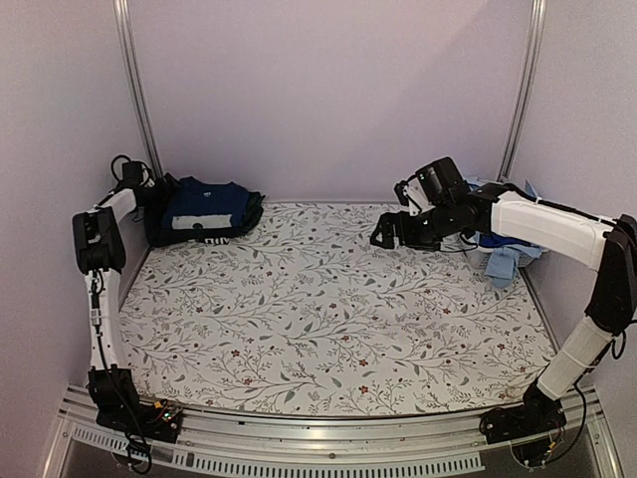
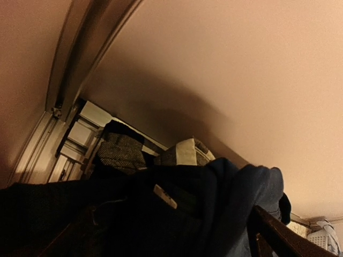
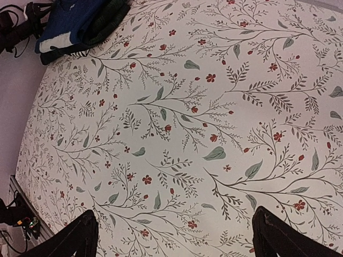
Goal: Fold and stack the mixed laundry pile
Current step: Smooth out the square-folded T-shirt at the corner of the board.
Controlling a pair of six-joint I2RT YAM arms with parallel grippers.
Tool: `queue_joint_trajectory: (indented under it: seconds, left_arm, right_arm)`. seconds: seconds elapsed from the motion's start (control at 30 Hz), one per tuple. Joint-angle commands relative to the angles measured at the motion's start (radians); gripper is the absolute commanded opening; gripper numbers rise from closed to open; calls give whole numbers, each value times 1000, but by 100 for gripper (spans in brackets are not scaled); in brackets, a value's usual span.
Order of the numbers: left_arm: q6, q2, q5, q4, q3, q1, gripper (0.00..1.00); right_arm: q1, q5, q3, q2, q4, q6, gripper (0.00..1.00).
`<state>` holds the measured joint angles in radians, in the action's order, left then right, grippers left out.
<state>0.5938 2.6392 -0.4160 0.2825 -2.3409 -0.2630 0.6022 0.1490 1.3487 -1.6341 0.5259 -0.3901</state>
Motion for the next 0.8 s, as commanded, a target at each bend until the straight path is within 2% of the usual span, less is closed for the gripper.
queue_joint_trajectory:
  seconds: [0.0, 0.43, 0.53, 0.63, 0.77]
  left_arm:
    - [-11, 31, 114, 92, -41, -13, 99]
    - [20, 81, 168, 159, -76, -27, 100]
    - [-36, 4, 217, 162, -39, -17, 100]
    - [-105, -118, 316, 149, 19, 6, 100]
    - [-124, -265, 466, 191, 60, 17, 100]
  right_arm:
    - [4, -13, -8, 53, 27, -5, 99]
    - [4, -43, -12, 89, 77, 3, 99]
    - [4, -51, -3, 86, 74, 21, 99]
    - [3, -67, 11, 78, 65, 47, 99]
    - [-7, -67, 16, 70, 39, 81, 99]
